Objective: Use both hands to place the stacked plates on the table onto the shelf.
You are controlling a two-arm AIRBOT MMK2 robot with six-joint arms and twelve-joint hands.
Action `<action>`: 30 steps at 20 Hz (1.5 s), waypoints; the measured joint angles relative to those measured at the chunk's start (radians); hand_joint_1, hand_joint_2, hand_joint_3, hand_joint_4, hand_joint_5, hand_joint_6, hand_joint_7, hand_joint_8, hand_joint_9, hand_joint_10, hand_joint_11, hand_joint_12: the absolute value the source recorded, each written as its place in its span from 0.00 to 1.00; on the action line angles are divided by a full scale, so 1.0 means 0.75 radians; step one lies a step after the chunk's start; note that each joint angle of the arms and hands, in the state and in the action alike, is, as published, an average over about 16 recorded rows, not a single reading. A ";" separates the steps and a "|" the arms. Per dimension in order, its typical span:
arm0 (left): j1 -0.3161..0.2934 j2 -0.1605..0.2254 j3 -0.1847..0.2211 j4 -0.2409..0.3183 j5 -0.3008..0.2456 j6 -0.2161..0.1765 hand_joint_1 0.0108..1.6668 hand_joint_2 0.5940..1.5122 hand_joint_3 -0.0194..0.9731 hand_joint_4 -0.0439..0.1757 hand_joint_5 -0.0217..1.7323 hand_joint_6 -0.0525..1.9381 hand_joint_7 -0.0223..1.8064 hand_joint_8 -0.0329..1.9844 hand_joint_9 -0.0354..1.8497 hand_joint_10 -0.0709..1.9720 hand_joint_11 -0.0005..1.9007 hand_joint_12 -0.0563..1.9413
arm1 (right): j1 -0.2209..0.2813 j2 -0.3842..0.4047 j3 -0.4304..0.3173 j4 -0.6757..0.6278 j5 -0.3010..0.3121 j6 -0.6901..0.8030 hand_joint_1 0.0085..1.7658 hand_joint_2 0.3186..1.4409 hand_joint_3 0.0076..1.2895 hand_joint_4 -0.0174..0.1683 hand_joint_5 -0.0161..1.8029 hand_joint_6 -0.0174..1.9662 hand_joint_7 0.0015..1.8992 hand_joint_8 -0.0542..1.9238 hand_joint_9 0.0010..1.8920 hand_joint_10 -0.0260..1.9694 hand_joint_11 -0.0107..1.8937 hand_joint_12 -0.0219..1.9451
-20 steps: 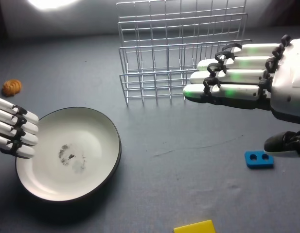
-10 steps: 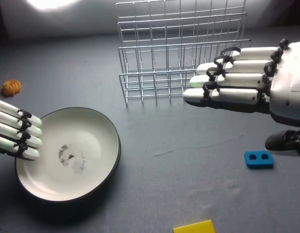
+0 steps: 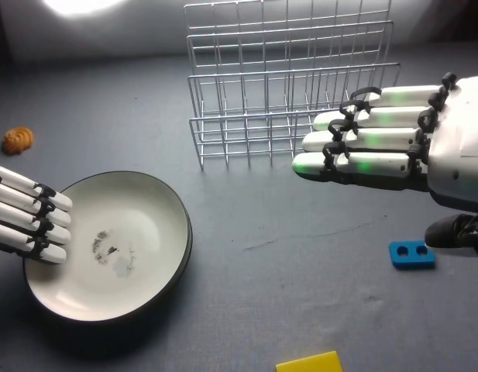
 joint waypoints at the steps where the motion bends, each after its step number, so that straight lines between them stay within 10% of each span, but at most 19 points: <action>1: 0.003 -0.001 0.001 0.001 0.001 0.001 0.00 0.62 0.03 0.20 0.02 0.03 0.02 0.01 0.03 0.04 0.01 0.02 | 0.000 0.000 -0.003 0.000 -0.003 -0.013 0.69 0.65 0.01 0.09 0.02 0.02 0.01 0.03 0.01 0.02 0.01 0.34; 16: 0.037 -0.004 -0.035 0.049 0.018 0.004 0.00 0.60 0.03 0.19 0.02 0.02 0.01 0.01 0.02 0.03 0.01 0.02 | 0.066 -0.107 -0.021 0.011 -0.188 -0.229 0.65 0.66 0.01 0.09 0.04 0.02 0.01 0.03 0.02 0.02 0.01 0.40; 30: 0.000 -0.012 -0.191 0.060 0.110 -0.008 0.00 0.62 0.03 0.20 0.01 0.02 0.01 0.01 0.02 0.03 0.01 0.03 | 0.166 -0.338 0.061 0.021 -0.354 -0.325 0.63 0.68 0.01 0.09 0.03 0.02 0.01 0.03 0.02 0.02 0.01 0.31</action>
